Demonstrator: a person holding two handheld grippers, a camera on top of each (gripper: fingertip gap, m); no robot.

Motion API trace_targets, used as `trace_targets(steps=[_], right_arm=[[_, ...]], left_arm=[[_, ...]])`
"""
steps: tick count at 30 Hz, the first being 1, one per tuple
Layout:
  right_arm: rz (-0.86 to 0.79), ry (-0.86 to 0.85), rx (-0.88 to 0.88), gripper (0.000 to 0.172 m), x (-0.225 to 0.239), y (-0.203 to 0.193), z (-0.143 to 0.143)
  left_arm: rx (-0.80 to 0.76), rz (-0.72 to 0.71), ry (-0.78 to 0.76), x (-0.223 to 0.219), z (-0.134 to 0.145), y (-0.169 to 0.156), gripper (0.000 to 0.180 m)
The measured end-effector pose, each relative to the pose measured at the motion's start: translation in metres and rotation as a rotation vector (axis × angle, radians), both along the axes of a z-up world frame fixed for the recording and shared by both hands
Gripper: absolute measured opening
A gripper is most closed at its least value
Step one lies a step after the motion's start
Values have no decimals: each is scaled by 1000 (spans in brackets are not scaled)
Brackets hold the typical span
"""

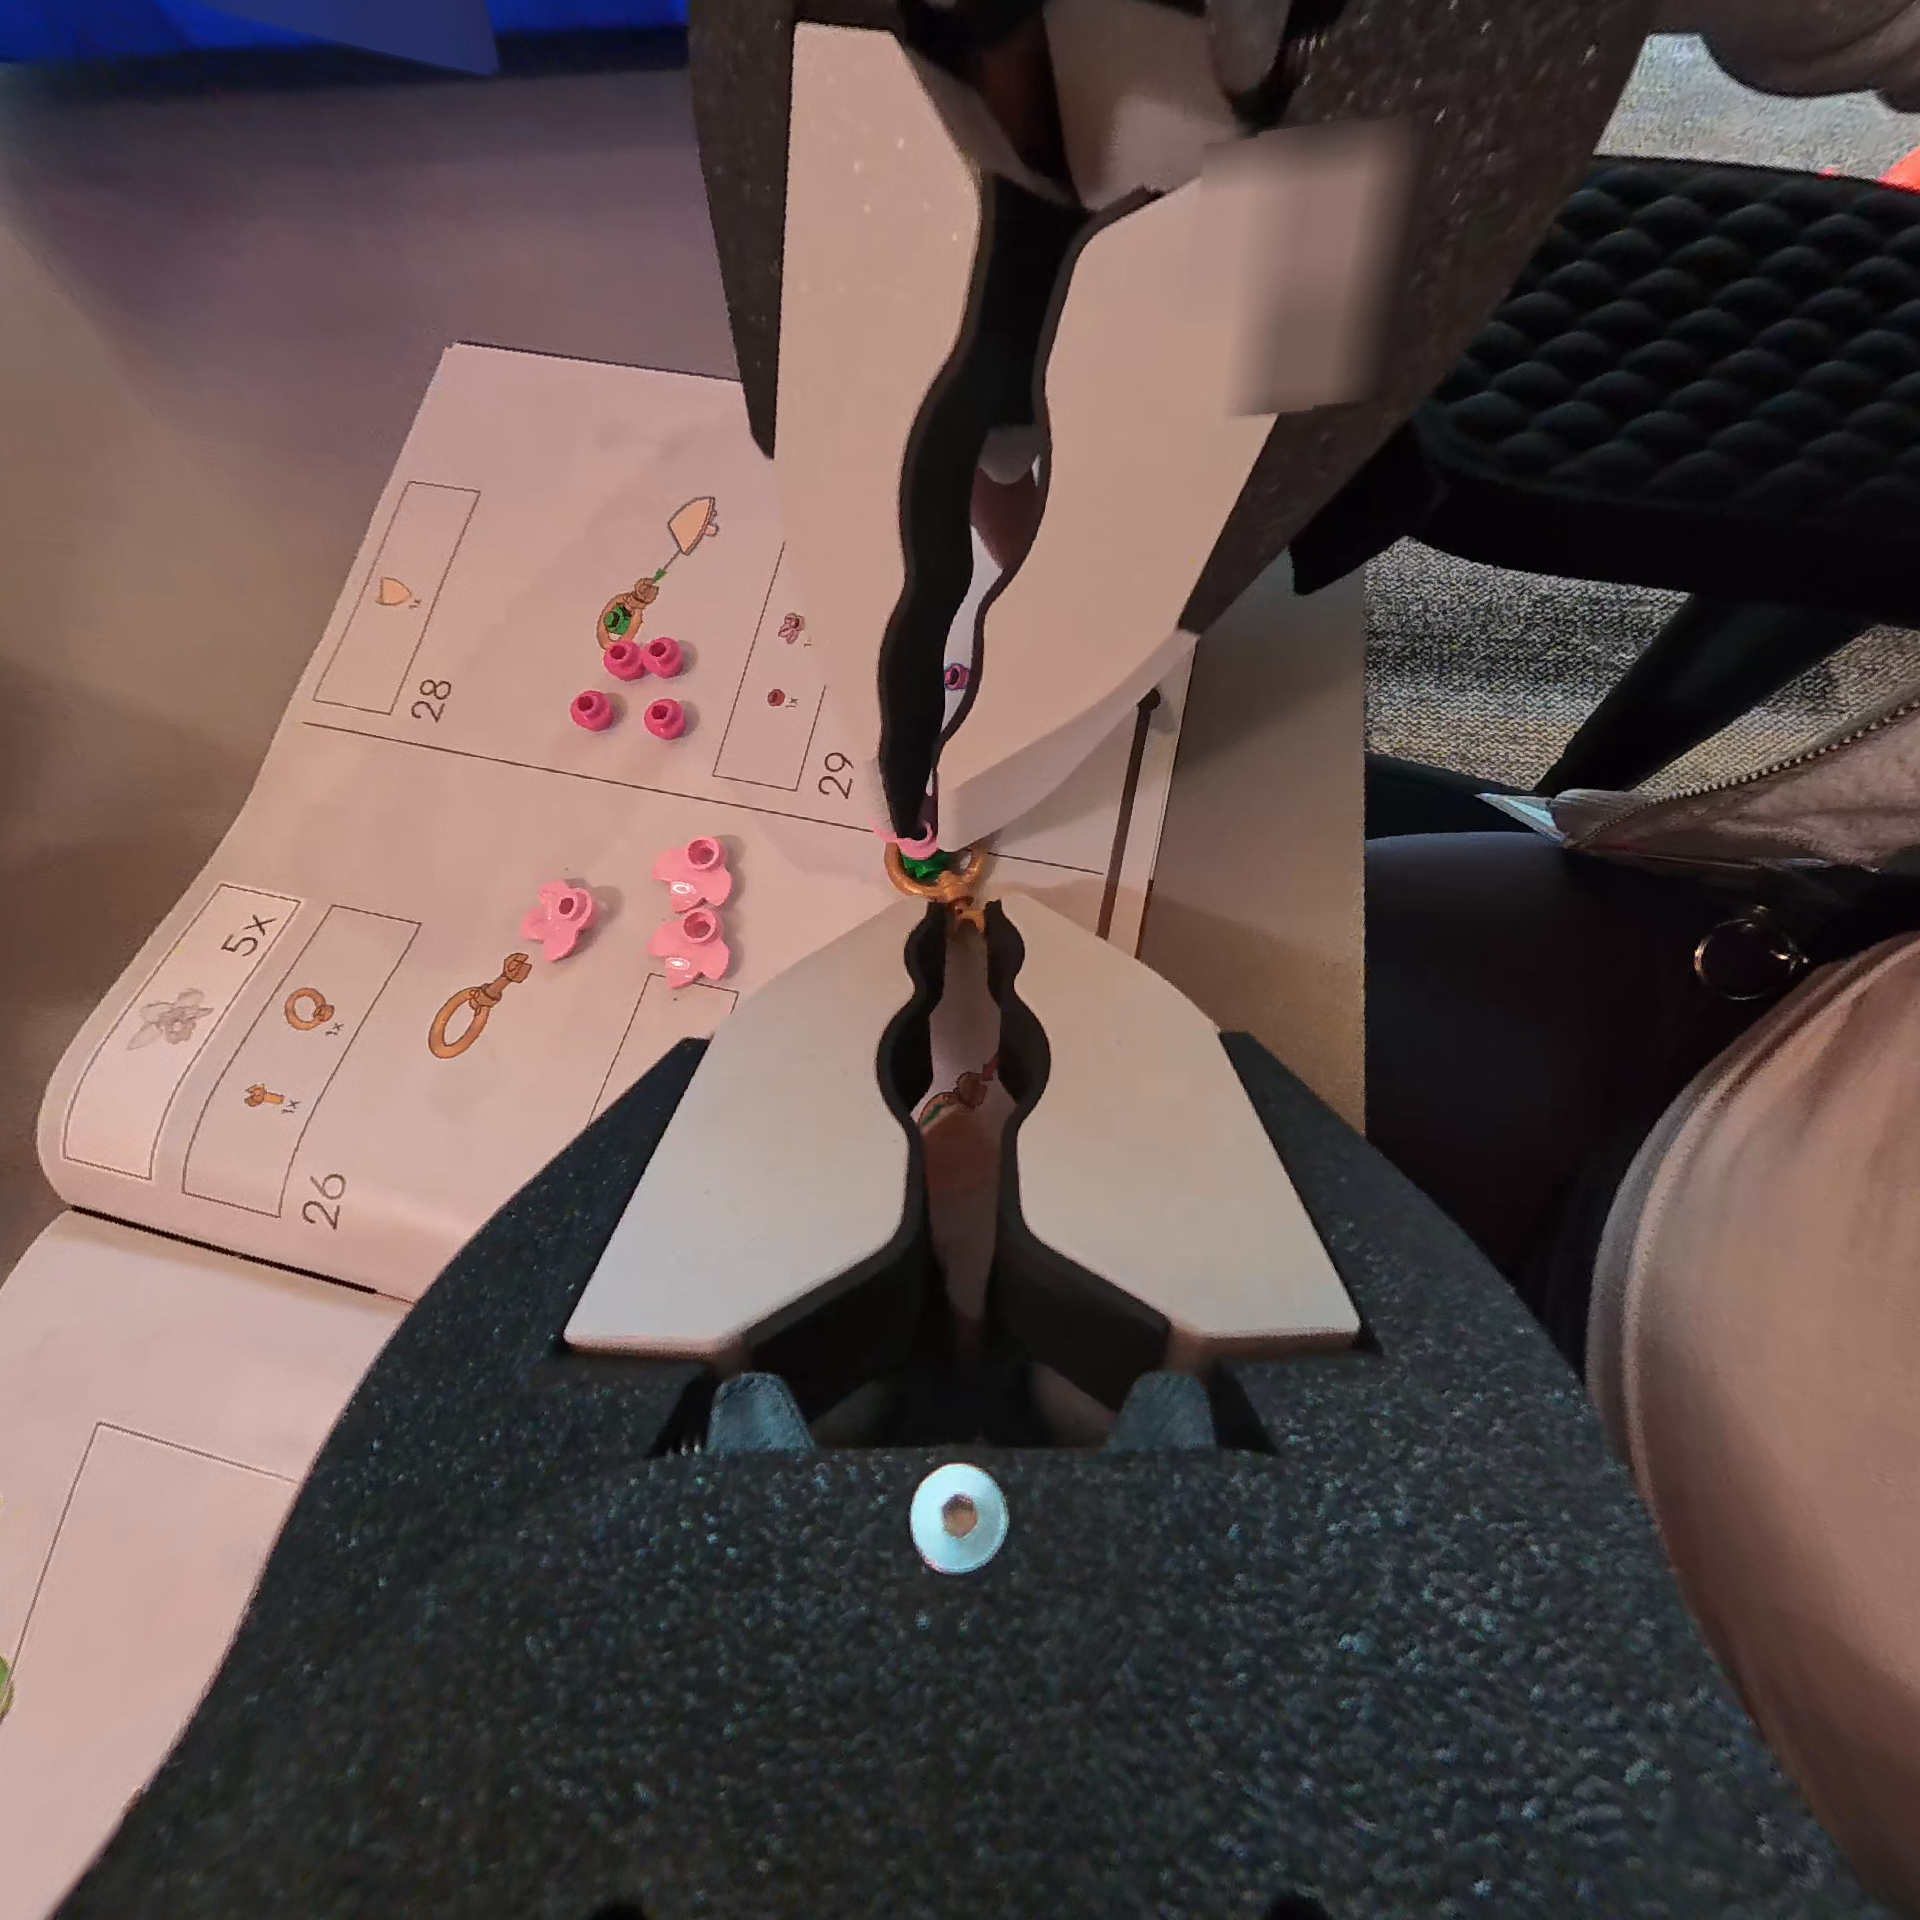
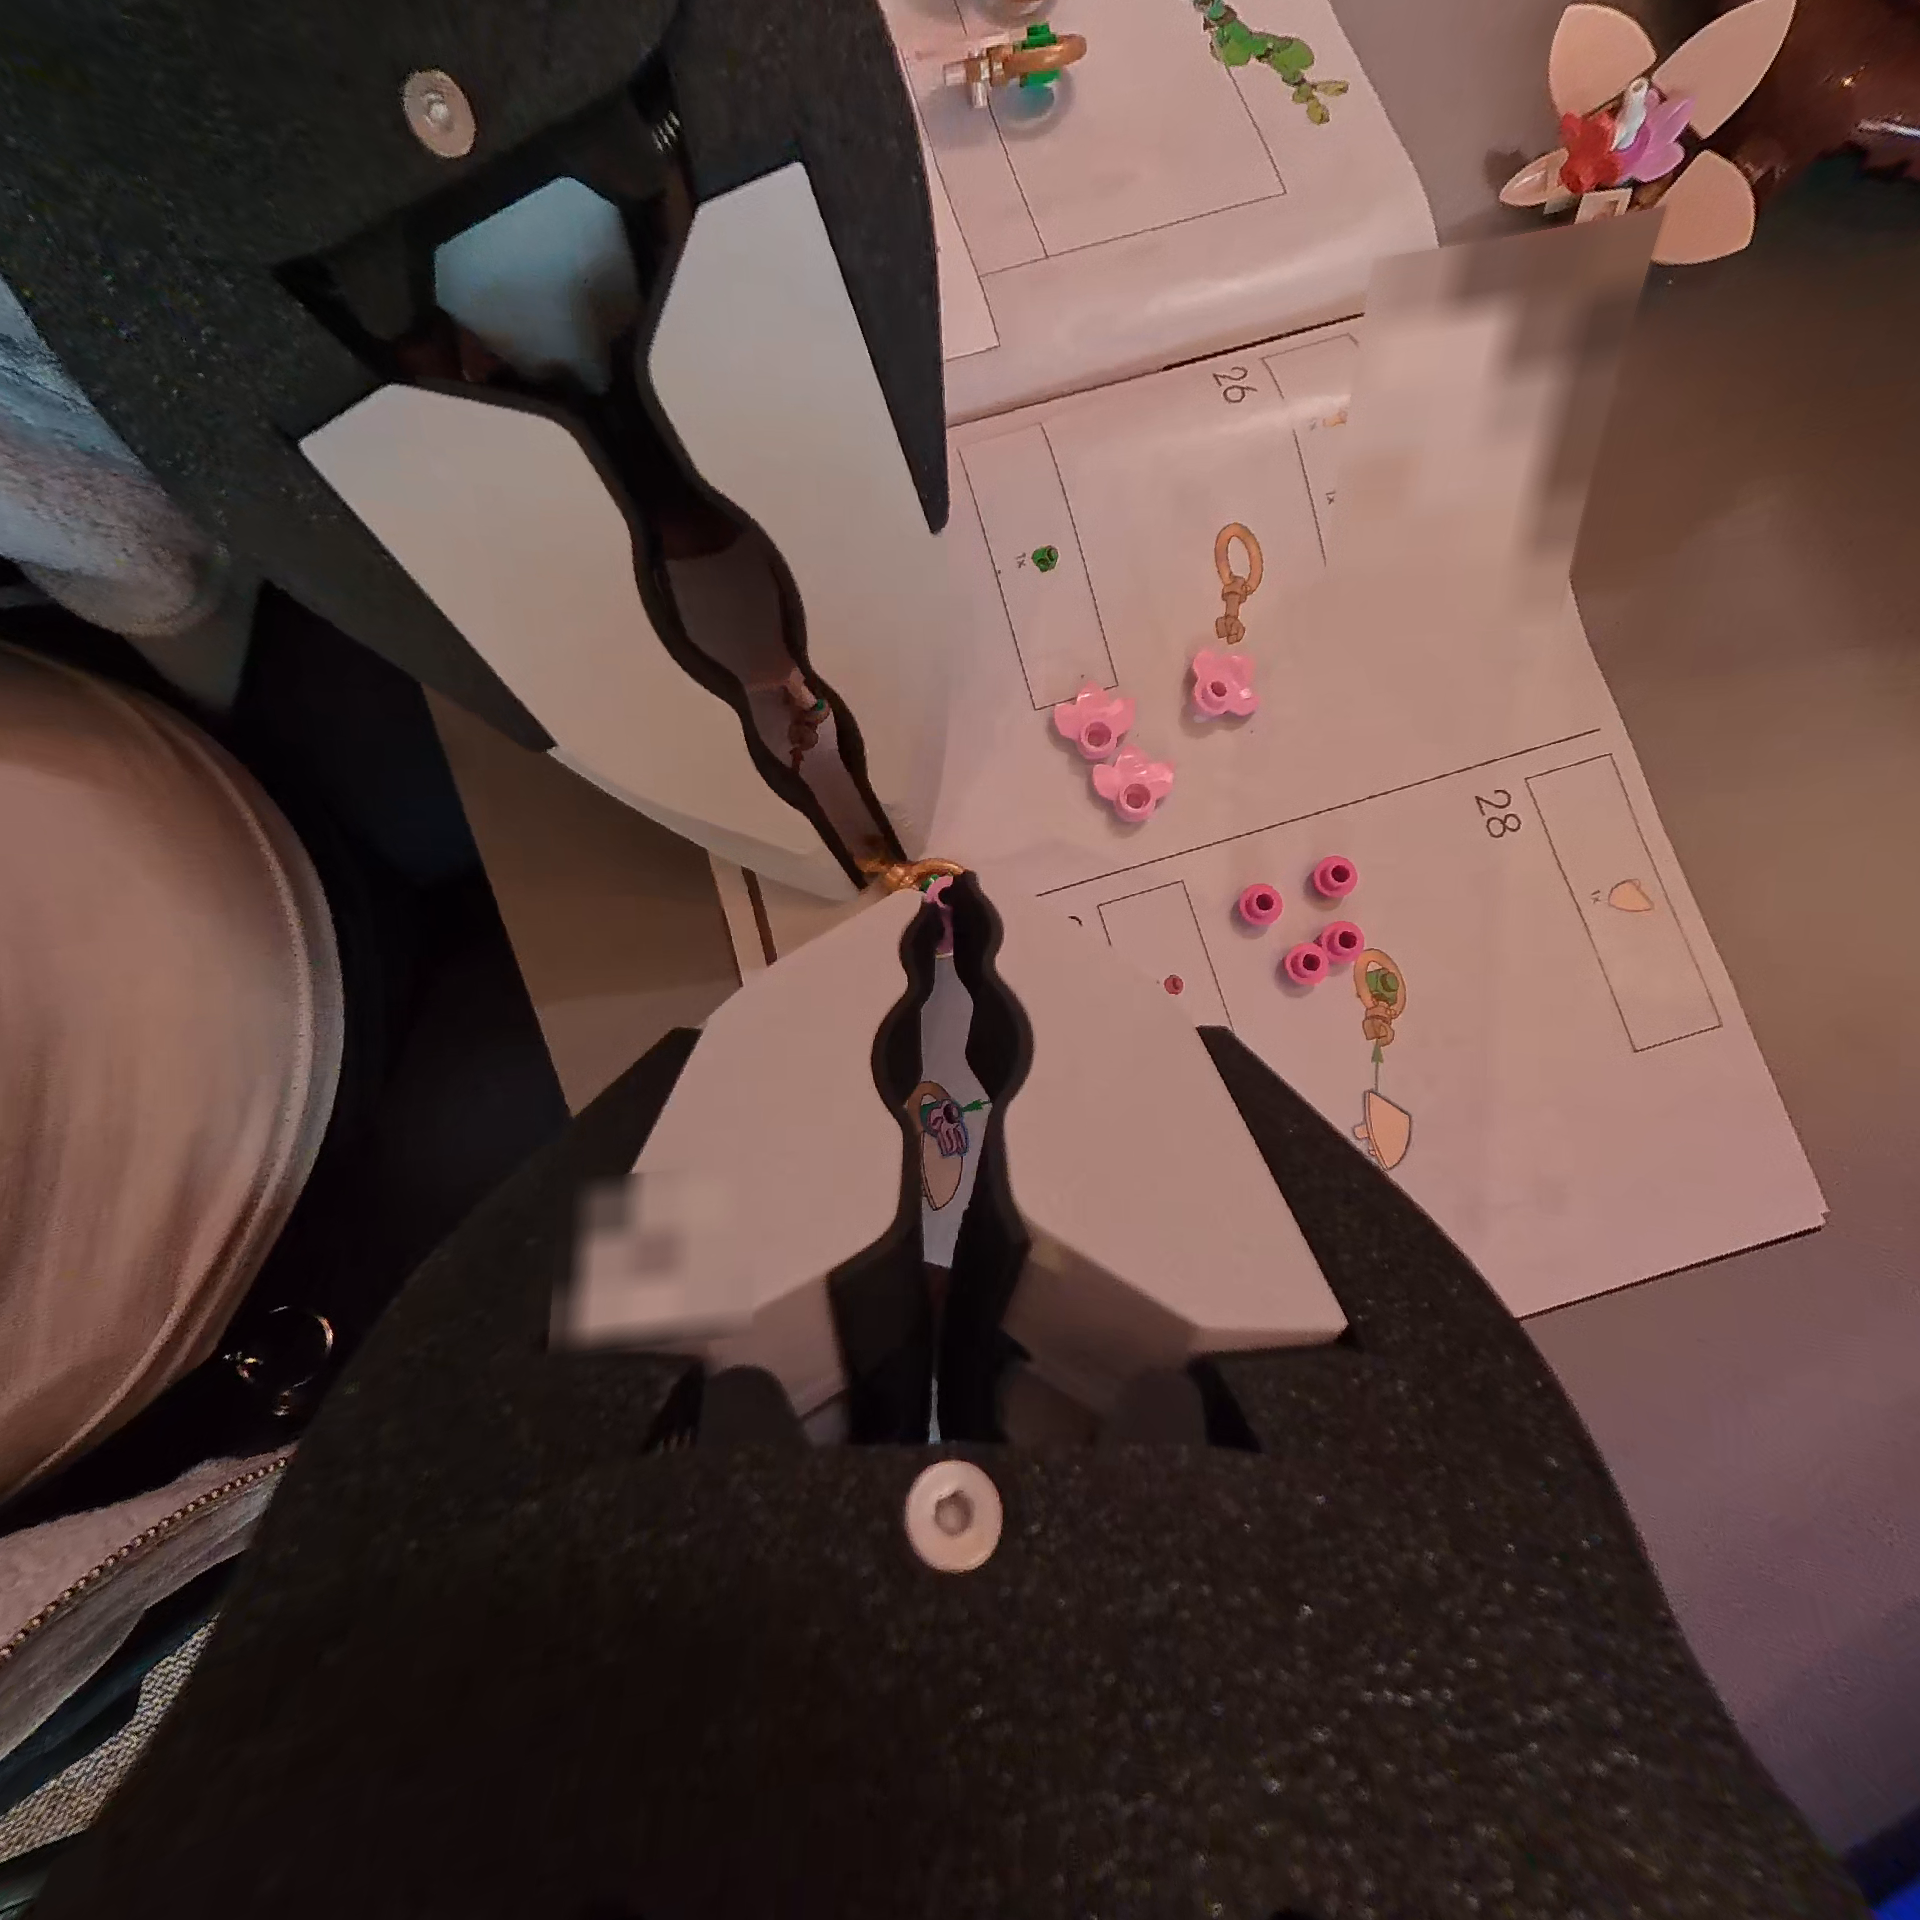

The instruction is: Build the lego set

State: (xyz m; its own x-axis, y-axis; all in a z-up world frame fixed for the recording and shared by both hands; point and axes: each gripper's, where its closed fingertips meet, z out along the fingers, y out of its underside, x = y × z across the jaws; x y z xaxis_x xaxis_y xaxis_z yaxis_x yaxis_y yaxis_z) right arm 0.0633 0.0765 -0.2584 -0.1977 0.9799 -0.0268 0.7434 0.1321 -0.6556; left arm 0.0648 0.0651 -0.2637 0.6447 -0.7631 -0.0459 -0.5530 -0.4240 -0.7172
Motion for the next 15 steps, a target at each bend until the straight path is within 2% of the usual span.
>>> trace_targets(steps=[15], right_arm=[[7, 8, -12, 2, 0, 0, 0]], left_arm=[[19, 20, -13, -3, 0, 2, 7]])
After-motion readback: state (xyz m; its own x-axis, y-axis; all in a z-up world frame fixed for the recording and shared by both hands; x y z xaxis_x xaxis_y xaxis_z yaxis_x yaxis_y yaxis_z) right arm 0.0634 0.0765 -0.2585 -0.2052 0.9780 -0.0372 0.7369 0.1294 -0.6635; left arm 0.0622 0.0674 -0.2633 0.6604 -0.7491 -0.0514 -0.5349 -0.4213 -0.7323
